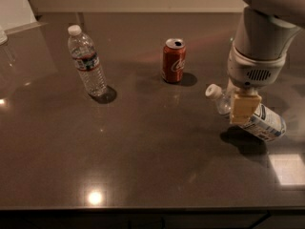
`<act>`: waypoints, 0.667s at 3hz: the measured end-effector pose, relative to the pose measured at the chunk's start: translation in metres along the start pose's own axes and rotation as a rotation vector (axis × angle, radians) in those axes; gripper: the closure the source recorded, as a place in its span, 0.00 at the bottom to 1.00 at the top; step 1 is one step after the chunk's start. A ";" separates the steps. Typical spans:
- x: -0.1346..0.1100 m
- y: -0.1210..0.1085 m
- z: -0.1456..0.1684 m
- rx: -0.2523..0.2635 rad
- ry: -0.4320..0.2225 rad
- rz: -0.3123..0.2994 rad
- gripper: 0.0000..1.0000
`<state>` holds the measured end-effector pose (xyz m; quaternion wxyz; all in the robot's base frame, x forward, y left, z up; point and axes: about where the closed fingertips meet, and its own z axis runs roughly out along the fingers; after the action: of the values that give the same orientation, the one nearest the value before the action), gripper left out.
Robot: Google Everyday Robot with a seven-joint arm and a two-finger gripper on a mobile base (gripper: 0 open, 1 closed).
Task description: Knock blue plastic bottle over
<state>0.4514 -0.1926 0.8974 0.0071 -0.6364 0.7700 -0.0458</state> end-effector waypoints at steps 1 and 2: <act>-0.011 0.000 0.010 -0.006 0.012 -0.037 0.38; -0.019 0.001 0.018 -0.008 -0.001 -0.055 0.15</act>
Offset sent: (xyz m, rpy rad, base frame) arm -0.0031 0.0235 -0.0300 0.0022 0.0428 0.0759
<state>0.4548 -0.1751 0.8780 0.0037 -0.6575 0.7522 -0.0427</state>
